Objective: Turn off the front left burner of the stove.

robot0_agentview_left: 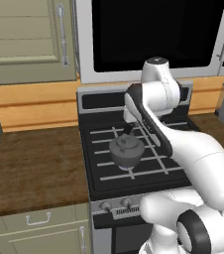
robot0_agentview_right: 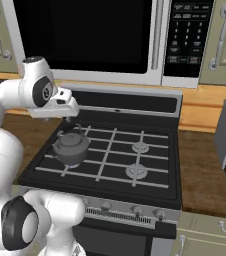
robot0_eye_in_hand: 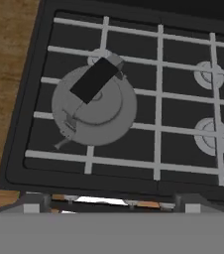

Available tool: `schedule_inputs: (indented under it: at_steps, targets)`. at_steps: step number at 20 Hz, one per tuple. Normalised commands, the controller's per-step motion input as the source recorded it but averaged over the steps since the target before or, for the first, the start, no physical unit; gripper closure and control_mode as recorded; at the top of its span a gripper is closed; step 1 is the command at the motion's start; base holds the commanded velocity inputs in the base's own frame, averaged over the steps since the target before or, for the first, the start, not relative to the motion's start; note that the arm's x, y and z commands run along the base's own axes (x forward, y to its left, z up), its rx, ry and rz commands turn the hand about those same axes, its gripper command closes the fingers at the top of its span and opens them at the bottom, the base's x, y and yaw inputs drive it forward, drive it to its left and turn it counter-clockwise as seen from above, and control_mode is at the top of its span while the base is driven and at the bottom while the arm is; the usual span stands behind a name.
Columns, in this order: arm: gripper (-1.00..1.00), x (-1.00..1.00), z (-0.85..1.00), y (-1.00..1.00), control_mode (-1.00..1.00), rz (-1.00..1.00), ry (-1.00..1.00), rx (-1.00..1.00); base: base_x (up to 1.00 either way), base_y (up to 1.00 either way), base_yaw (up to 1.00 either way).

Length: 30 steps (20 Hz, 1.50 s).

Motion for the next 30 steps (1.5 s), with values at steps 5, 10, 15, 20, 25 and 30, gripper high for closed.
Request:
schedule_inputs:
  at_steps: [5,10,15,20,25,30]
  targets:
    - [-1.0,-0.69,-0.7,1.0,-1.0,0.13,0.0,-0.04,0.0,0.0,0.0]
    - [-1.0,-0.79,-1.0,1.0,-1.0,0.06,-0.07,0.0,0.0,0.0,0.0]
    - [-1.0,-0.57,-1.0,1.0,-1.0,0.03,-0.08,0.0,0.0,0.0,0.0]
    - [-1.0,-0.14,-1.0,0.8,-1.0,0.01,-0.05,0.0,0.0,0.0,0.0]
    - [-1.0,0.0,-1.0,0.13,-1.0,0.0,-0.32,0.12,0.0,0.0,0.0]
    - [-1.0,-0.03,-0.83,0.0,-1.0,0.0,-0.52,0.04,0.0,0.0,0.0]
